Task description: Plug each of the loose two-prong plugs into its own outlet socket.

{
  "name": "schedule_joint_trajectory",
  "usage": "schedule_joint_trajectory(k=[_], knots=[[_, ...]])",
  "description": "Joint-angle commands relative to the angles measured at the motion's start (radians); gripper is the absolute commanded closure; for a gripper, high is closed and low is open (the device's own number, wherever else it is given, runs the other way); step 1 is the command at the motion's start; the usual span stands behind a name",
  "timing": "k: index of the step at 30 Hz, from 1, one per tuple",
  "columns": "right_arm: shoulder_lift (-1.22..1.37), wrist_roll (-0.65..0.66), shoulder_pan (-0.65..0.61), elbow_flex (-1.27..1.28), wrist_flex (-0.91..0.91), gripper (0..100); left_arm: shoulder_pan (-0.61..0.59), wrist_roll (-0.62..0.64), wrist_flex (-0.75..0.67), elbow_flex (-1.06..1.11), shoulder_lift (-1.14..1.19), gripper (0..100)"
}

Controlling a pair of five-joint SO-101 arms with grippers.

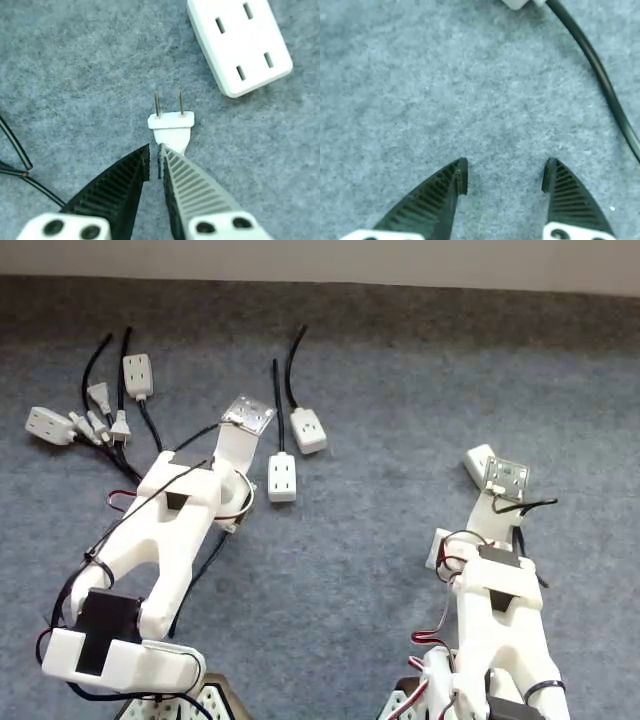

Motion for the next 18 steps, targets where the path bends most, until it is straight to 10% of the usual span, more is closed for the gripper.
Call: schedule_joint_trajectory(k=[1, 18], knots=[[-0.010, 0.006, -0.005, -0.004, -0.022, 74.9, 0.019, 0.008, 0.029, -0.004, -0.013, 90], [-0.010, 0.006, -0.007, -0.004, -0.022, 74.9, 0.062, 0.098, 0.031, -0.058, -0.015, 81]])
